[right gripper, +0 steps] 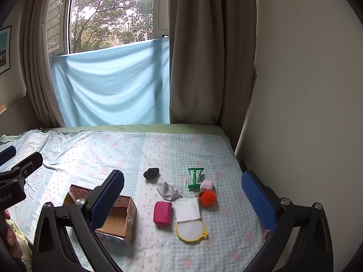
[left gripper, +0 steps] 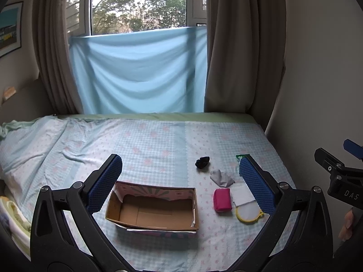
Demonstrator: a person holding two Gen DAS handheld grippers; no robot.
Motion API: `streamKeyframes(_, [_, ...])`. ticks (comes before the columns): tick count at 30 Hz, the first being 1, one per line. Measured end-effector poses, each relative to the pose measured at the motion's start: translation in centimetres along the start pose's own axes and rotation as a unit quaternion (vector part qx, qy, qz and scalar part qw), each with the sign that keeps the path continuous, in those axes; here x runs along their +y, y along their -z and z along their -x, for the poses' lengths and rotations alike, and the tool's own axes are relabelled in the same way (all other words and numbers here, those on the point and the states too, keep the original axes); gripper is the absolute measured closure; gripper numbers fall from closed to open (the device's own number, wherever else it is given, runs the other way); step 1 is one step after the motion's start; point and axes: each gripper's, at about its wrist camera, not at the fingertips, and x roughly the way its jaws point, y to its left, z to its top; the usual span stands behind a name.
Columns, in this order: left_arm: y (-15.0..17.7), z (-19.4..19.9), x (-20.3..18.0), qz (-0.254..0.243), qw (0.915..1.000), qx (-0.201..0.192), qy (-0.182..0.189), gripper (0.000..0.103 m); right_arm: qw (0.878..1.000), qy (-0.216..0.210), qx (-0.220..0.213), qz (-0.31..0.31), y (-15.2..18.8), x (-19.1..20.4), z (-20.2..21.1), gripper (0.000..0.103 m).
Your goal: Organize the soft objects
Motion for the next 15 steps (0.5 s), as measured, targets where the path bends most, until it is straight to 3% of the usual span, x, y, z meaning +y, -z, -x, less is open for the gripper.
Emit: streamKeyframes(15, [0.04, -0.05, -0.05, 0.003, 1.0, 0.0, 0.0, 0.0, 1.0, -0.004, -0.001, -0.001, 0.06, 0.02, -0.21, 0.0])
